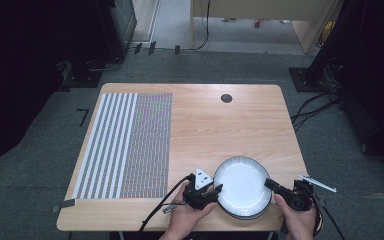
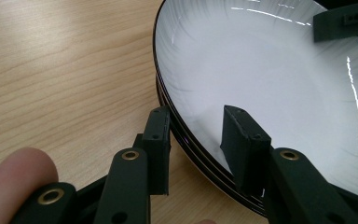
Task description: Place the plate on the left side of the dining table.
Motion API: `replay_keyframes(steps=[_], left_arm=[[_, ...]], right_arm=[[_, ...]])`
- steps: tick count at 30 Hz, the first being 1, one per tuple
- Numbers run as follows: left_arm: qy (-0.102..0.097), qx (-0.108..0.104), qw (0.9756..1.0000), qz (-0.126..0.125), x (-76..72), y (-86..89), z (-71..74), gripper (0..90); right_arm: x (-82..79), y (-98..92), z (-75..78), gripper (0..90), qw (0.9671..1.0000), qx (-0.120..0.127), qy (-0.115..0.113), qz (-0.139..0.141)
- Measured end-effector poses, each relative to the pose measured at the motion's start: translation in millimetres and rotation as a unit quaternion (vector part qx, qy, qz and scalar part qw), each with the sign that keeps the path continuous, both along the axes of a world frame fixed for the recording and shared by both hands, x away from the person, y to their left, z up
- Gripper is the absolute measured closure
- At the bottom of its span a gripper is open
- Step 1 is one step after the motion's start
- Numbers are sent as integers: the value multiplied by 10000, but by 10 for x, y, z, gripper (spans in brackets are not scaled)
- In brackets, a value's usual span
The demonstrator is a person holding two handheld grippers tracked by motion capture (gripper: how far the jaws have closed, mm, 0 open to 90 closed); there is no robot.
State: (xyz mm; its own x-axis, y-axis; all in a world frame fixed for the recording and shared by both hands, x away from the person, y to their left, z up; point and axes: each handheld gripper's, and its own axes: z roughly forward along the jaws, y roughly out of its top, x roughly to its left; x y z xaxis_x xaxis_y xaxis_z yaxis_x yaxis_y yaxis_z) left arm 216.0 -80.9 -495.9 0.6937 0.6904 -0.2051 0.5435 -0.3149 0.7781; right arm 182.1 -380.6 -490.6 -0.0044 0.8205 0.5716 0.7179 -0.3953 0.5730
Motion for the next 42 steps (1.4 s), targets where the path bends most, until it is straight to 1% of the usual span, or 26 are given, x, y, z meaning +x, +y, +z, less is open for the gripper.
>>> replay_keyframes(steps=[1,2,3,4,6,7,12,14,16,18,21,24,27,31,35,36,38,41,42], left_arm=[[14,-24,10000,7,5,3,3,638],[29,-14,10000,2,10,2,6,640],[29,-14,10000,2,10,2,6,639],[32,-15,10000,-21,13,3,1,640],[84,-71,9999,-55,26,15,-6,635],[93,-80,9999,-56,29,16,-6,633],[131,-118,9998,-61,42,22,-8,628],[168,-158,9997,-64,49,33,-4,627],[219,-256,9994,-68,58,56,6,629],[314,-366,9988,-108,71,84,28,627],[429,-529,9976,-107,88,120,64,632],[488,-600,9970,-97,99,143,94,637],[571,-689,9959,-104,107,164,112,648],[666,-816,9943,-157,127,210,131,665],[735,-851,9936,-145,138,243,158,693],[797,-866,9929,-153,149,281,184,699],[834,-903,9923,-170,163,328,211,704],[864,-912,9920,-159,171,374,237,713],[877,-905,9919,-150,173,431,263,715]], right_arm=[[19,26,-26,822,9998,-27,131,126],[17,38,-45,825,9999,-23,58,81],[17,38,-45,825,9999,-23,58,81],[13,38,-41,841,9998,128,76,-90],[25,3,-39,849,9995,306,-10,-101],[31,-2,-39,851,9995,295,-10,-79],[10,-20,-97,854,9986,501,66,-137],[3,-17,-97,852,9984,534,68,-160],[2,-37,-111,847,9972,731,42,-145],[-3,-49,-119,846,9960,880,25,-129],[-10,-50,-127,845,9947,1026,-9,-85],[-17,-43,-119,843,9933,1151,-54,-52],[-27,-38,-108,841,9924,1224,-130,-16],[-51,-27,-76,836,9918,1255,-248,27],[-77,4,-27,834,9919,1228,-316,38],[-93,34,12,831,9919,1222,-358,38],[-101,62,39,828,9912,1269,-361,56],[-101,98,57,828,9910,1286,-377,63],[-97,156,95,827,9911,1274,-366,95]])
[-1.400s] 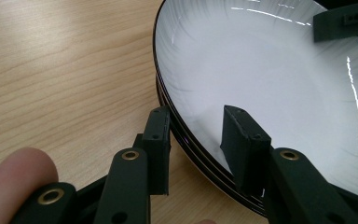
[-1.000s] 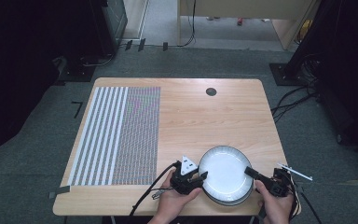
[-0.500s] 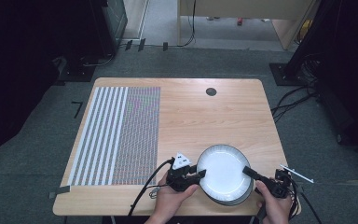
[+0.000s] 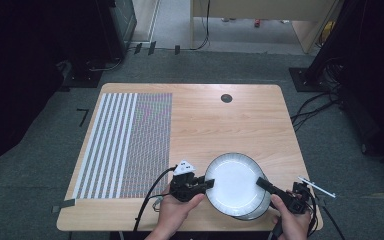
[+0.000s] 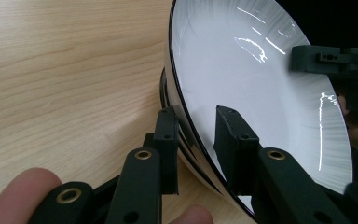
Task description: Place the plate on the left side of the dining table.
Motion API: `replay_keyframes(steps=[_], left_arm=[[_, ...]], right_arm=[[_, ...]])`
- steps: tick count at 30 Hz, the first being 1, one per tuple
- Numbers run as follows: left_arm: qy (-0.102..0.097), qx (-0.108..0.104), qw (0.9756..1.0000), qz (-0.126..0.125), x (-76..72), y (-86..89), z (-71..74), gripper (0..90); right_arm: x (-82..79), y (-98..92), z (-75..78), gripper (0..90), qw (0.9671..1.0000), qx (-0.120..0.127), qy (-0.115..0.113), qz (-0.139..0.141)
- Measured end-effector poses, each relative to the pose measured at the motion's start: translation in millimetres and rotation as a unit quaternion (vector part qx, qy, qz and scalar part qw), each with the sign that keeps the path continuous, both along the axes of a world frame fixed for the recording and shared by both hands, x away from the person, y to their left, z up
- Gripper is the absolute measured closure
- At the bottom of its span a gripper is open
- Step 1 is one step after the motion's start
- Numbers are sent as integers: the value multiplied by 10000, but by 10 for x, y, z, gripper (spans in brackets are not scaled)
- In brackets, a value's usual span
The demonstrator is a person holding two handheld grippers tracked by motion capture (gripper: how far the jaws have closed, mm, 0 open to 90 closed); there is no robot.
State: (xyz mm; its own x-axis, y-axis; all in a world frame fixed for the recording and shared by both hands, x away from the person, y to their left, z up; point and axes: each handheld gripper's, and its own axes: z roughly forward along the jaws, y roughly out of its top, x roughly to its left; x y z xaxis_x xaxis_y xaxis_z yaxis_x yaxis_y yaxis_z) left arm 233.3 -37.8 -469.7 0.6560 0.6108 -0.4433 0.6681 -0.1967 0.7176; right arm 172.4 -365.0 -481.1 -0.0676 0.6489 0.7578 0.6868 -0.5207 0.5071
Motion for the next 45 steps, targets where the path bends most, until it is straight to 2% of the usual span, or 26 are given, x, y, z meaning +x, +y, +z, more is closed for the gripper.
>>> replay_keyframes(steps=[4,10,12,23,29,37,45], left_arm=[[10,-17,10000,40,-3,103,41,722],[-67,30,9999,121,28,355,182,726],[-84,-12,9998,194,42,447,223,728],[-132,-129,9983,555,136,868,290,742],[-115,-231,9964,804,214,1134,360,753],[-93,-365,9926,1157,329,1515,454,771],[-77,-302,9900,1379,427,1895,492,769]], right_arm=[[16,75,55,825,10000,-5,-21,68],[96,307,150,825,9997,15,-83,209],[129,384,174,826,9996,55,-85,248],[389,813,326,823,9988,-30,-151,470],[543,1055,397,823,9980,-26,-185,600],[774,1444,488,824,9966,-13,-210,794],[1015,1812,523,823,9950,38,-135,994]])
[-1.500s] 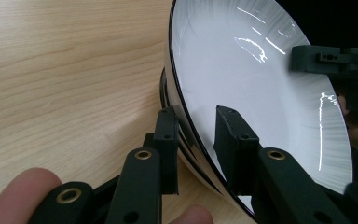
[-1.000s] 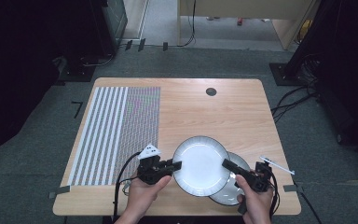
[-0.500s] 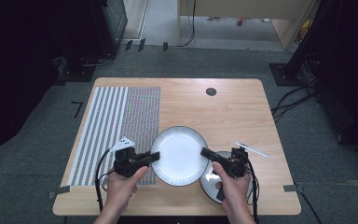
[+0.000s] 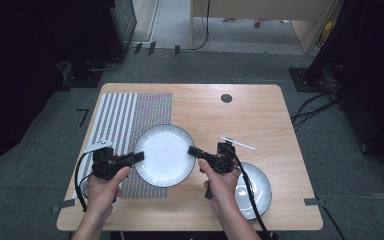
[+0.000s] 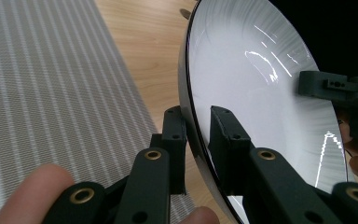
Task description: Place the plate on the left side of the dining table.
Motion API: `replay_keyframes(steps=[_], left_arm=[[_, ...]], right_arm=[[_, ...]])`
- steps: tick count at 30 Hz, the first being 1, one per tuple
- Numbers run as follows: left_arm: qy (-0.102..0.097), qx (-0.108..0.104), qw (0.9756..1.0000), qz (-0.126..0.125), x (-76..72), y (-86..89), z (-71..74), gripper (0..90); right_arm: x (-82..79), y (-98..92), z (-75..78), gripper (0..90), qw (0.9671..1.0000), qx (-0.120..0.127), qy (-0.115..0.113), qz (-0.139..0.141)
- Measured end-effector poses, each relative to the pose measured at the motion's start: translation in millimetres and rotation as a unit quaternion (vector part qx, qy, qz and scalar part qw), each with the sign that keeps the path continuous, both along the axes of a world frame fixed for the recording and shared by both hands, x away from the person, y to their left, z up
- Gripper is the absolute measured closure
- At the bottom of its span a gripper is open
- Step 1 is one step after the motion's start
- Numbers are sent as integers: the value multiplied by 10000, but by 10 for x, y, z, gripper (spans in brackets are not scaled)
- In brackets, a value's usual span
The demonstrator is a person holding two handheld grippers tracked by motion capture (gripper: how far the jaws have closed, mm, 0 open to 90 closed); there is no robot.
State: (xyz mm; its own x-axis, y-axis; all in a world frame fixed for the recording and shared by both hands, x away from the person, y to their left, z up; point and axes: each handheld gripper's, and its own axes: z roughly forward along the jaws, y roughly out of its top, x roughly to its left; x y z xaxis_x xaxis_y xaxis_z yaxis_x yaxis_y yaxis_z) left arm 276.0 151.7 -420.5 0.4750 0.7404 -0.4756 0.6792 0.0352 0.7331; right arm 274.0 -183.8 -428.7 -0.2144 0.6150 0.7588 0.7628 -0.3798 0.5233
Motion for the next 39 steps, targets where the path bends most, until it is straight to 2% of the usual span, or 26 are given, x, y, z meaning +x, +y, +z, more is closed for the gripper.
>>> replay_keyframes(steps=[10,12,13,19,26,29,30,31,32,34,36,37,39], left_arm=[[104,-18,9991,402,138,484,-31,773],[118,-31,9990,425,153,514,-35,775],[164,-44,9987,475,204,595,-46,776],[334,-15,9979,561,348,759,-93,777],[458,55,9963,719,473,893,-136,777],[617,146,9942,872,613,979,-194,775],[617,146,9942,872,613,979,-194,775],[667,161,9937,883,684,1001,-222,775],[667,161,9937,883,684,1001,-222,776],[797,187,9929,867,817,1017,-279,776],[809,228,9926,872,856,1017,-294,776],[882,308,9915,907,935,1020,-327,776],[942,361,9898,1009,998,1024,-363,775]], right_arm=[[315,533,-60,825,9998,3,127,180],[345,575,-65,826,9997,9,145,195],[405,648,-75,825,9995,27,187,237],[584,827,-145,826,9989,66,343,312],[733,1004,-235,827,9985,92,461,288],[830,1122,-307,828,9981,80,545,274],[866,1157,-335,830,9980,59,575,251],[899,1178,-355,831,9978,34,618,237],[926,1190,-371,831,9977,29,643,219],[1000,1214,-413,833,9974,3,700,157],[1036,1226,-437,834,9973,-15,723,117],[1111,1251,-498,833,9968,-1,799,39],[1164,1286,-547,834,9965,-9,832,-26]])
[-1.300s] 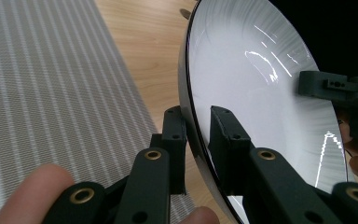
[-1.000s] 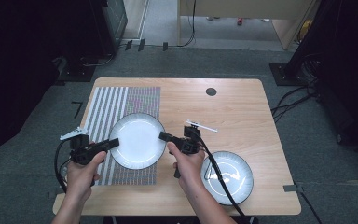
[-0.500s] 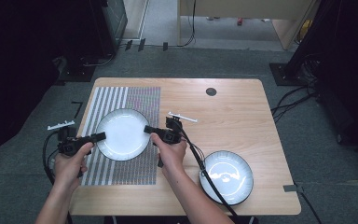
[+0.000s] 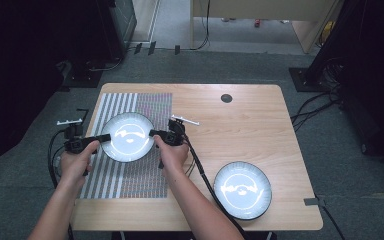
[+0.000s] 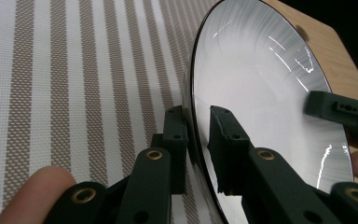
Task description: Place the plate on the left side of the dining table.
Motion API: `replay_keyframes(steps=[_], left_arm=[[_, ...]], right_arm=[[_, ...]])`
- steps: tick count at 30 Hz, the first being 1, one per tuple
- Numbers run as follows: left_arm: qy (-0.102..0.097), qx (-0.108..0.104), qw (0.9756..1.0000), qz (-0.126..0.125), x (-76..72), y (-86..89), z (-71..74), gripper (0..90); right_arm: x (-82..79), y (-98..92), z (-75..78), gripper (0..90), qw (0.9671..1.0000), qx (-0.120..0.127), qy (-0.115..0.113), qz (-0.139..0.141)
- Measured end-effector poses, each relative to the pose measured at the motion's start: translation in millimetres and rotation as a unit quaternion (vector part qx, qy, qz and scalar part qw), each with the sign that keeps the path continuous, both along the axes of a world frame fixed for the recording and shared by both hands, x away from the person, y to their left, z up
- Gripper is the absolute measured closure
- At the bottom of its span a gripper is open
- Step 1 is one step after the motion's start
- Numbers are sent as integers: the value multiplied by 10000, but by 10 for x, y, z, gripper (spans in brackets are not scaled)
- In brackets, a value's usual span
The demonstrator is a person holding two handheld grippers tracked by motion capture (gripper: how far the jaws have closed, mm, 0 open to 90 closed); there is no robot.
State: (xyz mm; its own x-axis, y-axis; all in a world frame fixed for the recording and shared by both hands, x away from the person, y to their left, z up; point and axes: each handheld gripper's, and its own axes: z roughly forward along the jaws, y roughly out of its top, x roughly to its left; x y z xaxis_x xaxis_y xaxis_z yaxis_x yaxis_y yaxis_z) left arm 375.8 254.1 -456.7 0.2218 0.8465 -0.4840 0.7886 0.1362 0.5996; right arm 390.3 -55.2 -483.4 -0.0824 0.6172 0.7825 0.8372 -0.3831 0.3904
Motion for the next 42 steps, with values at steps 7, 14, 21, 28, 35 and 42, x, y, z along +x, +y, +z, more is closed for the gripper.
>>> replay_keyframes(steps=[7,14,21,28,35,42], left_arm=[[211,-24,9994,280,193,47,-157,777],[296,17,9992,286,304,24,-211,779],[537,33,9979,353,403,1,-325,777],[656,155,9969,417,440,-1,-390,760],[649,209,9968,414,450,-14,-403,751],[656,192,9966,453,457,-17,-416,753]], right_arm=[[147,130,-149,836,9996,-137,163,-159],[243,144,-215,837,9991,-169,293,-257],[320,145,-289,834,9983,-283,423,-293],[323,178,-333,833,9983,-355,407,-231],[329,178,-349,835,9982,-394,393,-201],[333,170,-349,826,9983,-494,289,-128]])
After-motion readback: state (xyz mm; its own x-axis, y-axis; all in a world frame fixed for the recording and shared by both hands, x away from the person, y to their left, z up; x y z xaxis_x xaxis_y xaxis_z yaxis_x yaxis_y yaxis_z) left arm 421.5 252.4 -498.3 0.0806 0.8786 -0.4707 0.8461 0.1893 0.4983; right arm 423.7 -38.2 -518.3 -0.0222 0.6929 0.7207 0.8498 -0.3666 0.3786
